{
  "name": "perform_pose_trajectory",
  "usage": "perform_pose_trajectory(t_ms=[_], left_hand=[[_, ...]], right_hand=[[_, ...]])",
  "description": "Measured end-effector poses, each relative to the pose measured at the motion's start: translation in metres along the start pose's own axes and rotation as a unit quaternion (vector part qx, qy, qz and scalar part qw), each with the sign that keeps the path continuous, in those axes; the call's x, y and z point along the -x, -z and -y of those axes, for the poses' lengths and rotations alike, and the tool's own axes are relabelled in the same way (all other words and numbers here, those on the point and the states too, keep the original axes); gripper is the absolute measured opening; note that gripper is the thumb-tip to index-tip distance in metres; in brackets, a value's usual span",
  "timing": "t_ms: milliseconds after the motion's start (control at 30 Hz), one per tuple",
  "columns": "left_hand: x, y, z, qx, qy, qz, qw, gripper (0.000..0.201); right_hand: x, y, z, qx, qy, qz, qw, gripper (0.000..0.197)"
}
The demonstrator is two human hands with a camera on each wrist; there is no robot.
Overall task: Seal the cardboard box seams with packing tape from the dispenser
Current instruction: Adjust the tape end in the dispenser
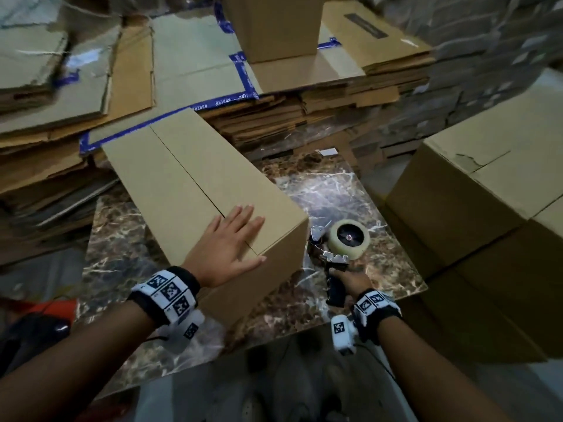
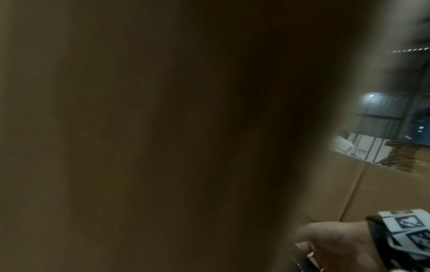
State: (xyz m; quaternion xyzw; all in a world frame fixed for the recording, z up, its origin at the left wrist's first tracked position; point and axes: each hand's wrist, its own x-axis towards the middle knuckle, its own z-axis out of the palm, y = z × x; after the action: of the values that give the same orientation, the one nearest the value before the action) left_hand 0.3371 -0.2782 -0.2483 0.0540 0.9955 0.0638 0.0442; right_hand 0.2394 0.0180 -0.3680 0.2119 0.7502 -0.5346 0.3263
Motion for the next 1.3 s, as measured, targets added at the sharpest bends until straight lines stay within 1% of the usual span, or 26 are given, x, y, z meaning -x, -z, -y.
perform_pose_trajectory(t_ms=[33,100,133,167,200,233,267,300,400,433,500,533,600,633,667,767,833,933,1000,1033,1100,1167,1200,1233,1300], left_hand=[[-0.003,0.000,-0.002,0.000,0.006,-0.003,1.000,0.087],[-0.006,0.000,-0.006,0.000,0.019,-0.007,1.000,0.087],[-0.007,0.000,-0.008,0.000,0.027,-0.008,1.000,0.086],[-0.008,0.000,-0.010,-0.001,0.035,-0.008,0.999,0.085],[-0.010,-0.001,-0.012,-0.002,0.046,-0.008,0.999,0.085],[-0.011,-0.002,-0.014,-0.004,0.059,-0.009,0.998,0.084],[-0.013,-0.002,-0.018,-0.006,0.075,-0.010,0.997,0.084],[-0.016,-0.003,-0.022,-0.004,0.093,-0.011,0.996,0.084],[-0.033,-0.003,-0.041,0.014,0.155,-0.013,0.988,0.085],[-0.041,-0.003,-0.048,0.017,0.175,-0.014,0.984,0.086],[-0.060,-0.003,-0.063,0.023,0.212,-0.018,0.977,0.087],[-0.071,-0.003,-0.070,0.026,0.229,-0.020,0.973,0.086],[-0.095,-0.002,-0.086,0.032,0.263,-0.027,0.964,0.083],[-0.107,-0.001,-0.093,0.041,0.277,-0.030,0.959,0.083],[-0.120,0.000,-0.102,0.051,0.290,-0.032,0.955,0.084],[-0.155,0.003,-0.123,0.086,0.326,-0.011,0.941,0.084],[-0.172,0.007,-0.135,0.122,0.339,-0.003,0.933,0.075],[-0.185,0.015,-0.139,0.191,0.336,0.006,0.922,0.060],[-0.185,0.018,-0.129,0.232,0.325,0.021,0.917,0.057],[-0.181,0.021,-0.122,0.254,0.316,0.019,0.914,0.058],[-0.167,0.033,-0.109,0.307,0.277,0.004,0.911,0.060],[-0.146,0.051,-0.094,0.397,0.250,-0.023,0.883,0.051],[-0.134,0.057,-0.081,0.415,0.240,-0.035,0.877,0.048],[-0.123,0.063,-0.064,0.407,0.231,-0.047,0.882,0.047],[-0.098,0.069,-0.020,0.322,0.239,-0.075,0.913,0.045]], right_hand=[[-0.021,-0.002,-0.010,-0.028,-0.020,0.033,0.999,0.032],[-0.079,-0.003,-0.036,-0.056,-0.055,0.096,0.992,0.065],[-0.095,-0.006,-0.040,-0.082,-0.074,0.141,0.984,0.065],[-0.090,-0.008,-0.029,-0.109,-0.088,0.165,0.976,0.048],[-0.078,-0.008,-0.014,-0.142,-0.107,0.205,0.963,0.032],[-0.061,-0.006,0.004,-0.174,-0.112,0.238,0.949,0.026],[-0.050,-0.004,0.020,-0.207,-0.114,0.284,0.929,0.020],[-0.045,0.000,0.031,-0.232,-0.124,0.302,0.916,0.016],[-0.048,0.015,0.057,-0.272,-0.139,0.292,0.906,0.013],[-0.044,0.020,0.066,-0.263,-0.124,0.285,0.913,0.011],[-0.039,0.031,0.078,-0.260,-0.091,0.302,0.913,0.024],[-0.037,0.034,0.084,-0.271,-0.086,0.312,0.907,0.025],[-0.032,0.046,0.098,-0.263,-0.063,0.302,0.914,0.016],[-0.027,0.051,0.105,-0.245,-0.043,0.288,0.925,0.019],[-0.027,0.058,0.112,-0.235,-0.022,0.287,0.928,0.022],[-0.017,0.079,0.131,-0.202,0.025,0.268,0.942,0.018],[-0.012,0.089,0.141,-0.203,0.056,0.251,0.945,0.016],[-0.001,0.094,0.149,-0.207,0.093,0.251,0.941,0.013],[0.006,0.092,0.153,-0.201,0.099,0.254,0.941,0.005],[0.009,0.089,0.155,-0.196,0.097,0.257,0.941,0.010],[0.013,0.082,0.157,-0.182,0.100,0.277,0.938,0.026],[0.017,0.073,0.160,-0.164,0.111,0.284,0.938,0.041],[0.021,0.068,0.162,-0.155,0.119,0.282,0.939,0.043],[0.026,0.063,0.165,-0.153,0.135,0.271,0.941,0.037],[0.035,0.055,0.171,-0.131,0.190,0.209,0.950,0.011]])
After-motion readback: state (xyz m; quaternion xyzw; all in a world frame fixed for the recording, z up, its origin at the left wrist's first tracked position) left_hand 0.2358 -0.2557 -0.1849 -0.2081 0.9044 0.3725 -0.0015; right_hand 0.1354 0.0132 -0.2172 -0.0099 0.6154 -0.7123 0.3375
